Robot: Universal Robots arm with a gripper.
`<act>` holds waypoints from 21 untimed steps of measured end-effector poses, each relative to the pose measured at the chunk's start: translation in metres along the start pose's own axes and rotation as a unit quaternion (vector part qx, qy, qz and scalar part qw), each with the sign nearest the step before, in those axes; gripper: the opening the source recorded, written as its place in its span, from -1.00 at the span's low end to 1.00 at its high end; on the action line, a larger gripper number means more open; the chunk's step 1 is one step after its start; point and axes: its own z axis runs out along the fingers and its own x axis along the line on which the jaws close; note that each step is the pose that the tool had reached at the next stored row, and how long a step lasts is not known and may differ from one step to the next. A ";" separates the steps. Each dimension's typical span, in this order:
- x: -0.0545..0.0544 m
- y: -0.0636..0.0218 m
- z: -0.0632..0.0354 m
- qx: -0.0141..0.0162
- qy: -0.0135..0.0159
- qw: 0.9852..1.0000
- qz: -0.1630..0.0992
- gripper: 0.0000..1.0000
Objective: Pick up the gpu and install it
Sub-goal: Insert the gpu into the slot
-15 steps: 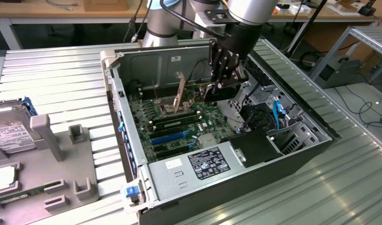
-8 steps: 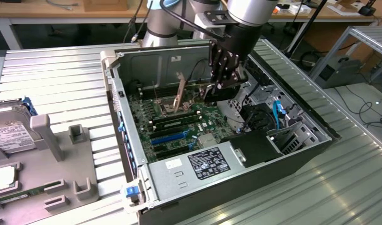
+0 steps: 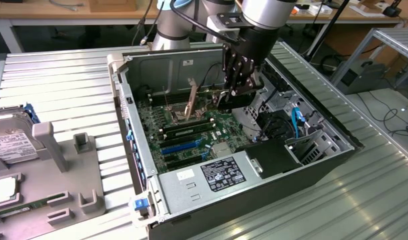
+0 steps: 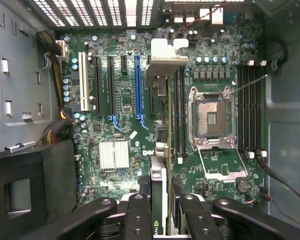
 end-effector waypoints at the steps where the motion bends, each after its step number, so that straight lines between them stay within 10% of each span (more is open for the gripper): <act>1: 0.000 0.0001 0.0002 0.000 0.000 1.000 0.000 -0.47; 15: 0.019 0.0211 0.0128 0.000 0.000 1.000 0.000 -0.47; 21: 0.021 0.0485 0.0251 0.000 0.000 1.000 0.000 -0.47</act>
